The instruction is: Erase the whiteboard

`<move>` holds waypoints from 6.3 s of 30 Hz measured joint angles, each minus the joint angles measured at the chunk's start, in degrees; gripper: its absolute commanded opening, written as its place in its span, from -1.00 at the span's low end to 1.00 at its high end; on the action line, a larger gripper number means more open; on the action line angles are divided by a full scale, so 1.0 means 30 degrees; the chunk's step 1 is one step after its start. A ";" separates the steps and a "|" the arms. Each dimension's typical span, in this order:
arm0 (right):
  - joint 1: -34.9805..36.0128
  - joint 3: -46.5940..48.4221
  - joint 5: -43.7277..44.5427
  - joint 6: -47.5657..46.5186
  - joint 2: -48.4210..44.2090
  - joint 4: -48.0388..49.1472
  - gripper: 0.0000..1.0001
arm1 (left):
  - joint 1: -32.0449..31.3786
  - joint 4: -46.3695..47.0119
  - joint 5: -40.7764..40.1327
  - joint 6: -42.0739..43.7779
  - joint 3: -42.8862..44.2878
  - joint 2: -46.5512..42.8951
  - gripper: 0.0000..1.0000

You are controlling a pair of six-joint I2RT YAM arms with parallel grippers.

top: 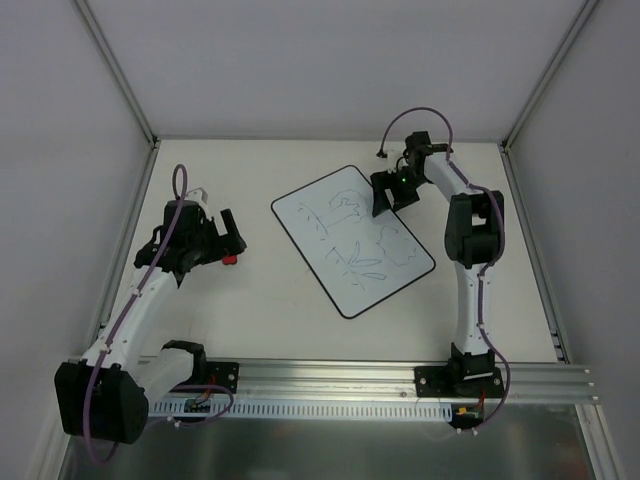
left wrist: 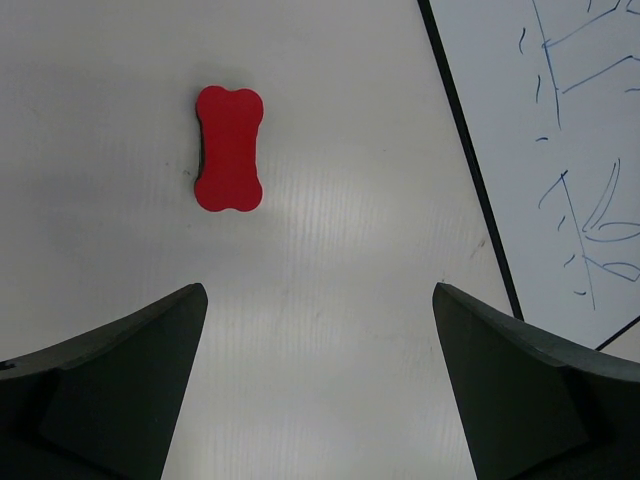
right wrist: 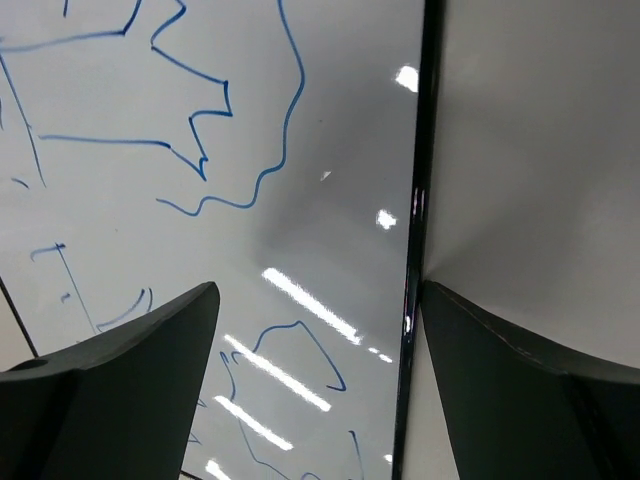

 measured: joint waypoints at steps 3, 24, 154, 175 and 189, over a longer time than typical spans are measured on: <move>0.1144 -0.0838 0.0211 -0.1151 -0.0554 -0.0117 0.73 | 0.0000 -0.0109 -0.0182 0.0182 0.0000 0.0721 0.98; 0.3796 -1.0724 0.2892 0.4488 -0.6368 0.5217 0.05 | 0.0000 -0.0342 -0.2572 0.1260 0.0852 0.3461 0.97; 0.5814 -1.6713 0.8393 0.9704 -0.9602 1.3231 -0.70 | -0.7679 -0.3169 -0.2324 0.5996 1.7333 2.2199 -1.00; 0.5880 -1.6517 0.8422 0.9734 -0.9493 1.3005 -0.72 | -0.3534 -0.3803 -0.3082 0.2871 1.6604 2.1595 -1.00; 0.5901 -1.6517 0.8429 0.9763 -0.9493 1.2998 -0.72 | -0.4313 -0.5297 -0.3694 0.4881 2.0575 2.4043 -1.00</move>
